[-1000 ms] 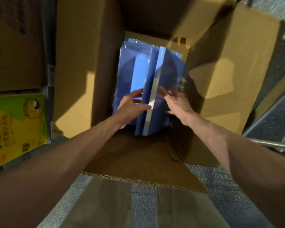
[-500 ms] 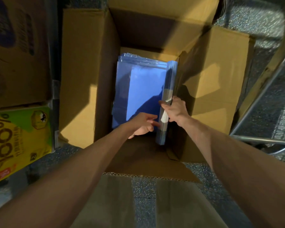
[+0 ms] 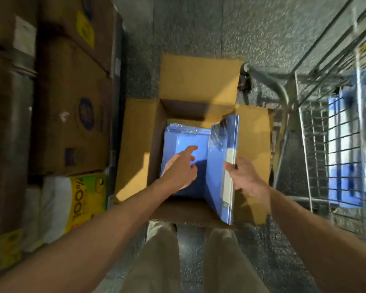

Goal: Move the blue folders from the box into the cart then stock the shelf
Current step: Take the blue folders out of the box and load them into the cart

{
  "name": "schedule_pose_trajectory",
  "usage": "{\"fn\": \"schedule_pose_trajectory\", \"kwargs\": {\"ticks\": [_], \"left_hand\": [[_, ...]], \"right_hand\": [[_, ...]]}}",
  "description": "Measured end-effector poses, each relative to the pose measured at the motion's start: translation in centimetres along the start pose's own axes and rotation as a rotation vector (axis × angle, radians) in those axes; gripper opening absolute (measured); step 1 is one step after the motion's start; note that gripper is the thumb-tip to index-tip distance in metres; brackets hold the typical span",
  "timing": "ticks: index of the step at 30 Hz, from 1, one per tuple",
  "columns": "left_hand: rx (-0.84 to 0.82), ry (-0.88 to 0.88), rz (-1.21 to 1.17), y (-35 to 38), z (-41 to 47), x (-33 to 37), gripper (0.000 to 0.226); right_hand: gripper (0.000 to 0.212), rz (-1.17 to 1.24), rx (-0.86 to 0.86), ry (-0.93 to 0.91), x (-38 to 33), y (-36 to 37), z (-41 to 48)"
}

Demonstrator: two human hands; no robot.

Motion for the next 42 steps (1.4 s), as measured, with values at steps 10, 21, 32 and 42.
{"fn": "schedule_pose_trajectory", "kwargs": {"ticks": [10, 21, 32, 42], "left_hand": [[0.139, 0.503, 0.798, -18.1, -7.1, 27.7, 0.103], [0.144, 0.455, 1.054, -25.1, -19.2, 43.0, 0.043], [0.562, 0.566, 0.631, -29.0, -33.2, 42.9, 0.054], [0.686, 0.539, -0.047, -29.4, -41.1, 41.0, 0.070]], "right_hand": [[0.040, -0.704, -0.181, -0.379, -14.9, -12.0, -24.3], [0.029, -1.095, 0.098, -0.712, -22.2, -24.2, -44.1], [0.043, -0.764, 0.901, -1.004, -21.3, -26.7, -59.7], [0.057, 0.193, 0.719, -0.632, -8.4, -29.1, -63.8]]}}
Point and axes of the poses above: each hand's wrist, its own z-axis towards the middle knuckle, its own y-axis out of the palm, x = y × z, the point moved 10 cm from there along z, towards the middle knuckle, and after that the axes turned 13 degrees about y, right-handed, at the moved point
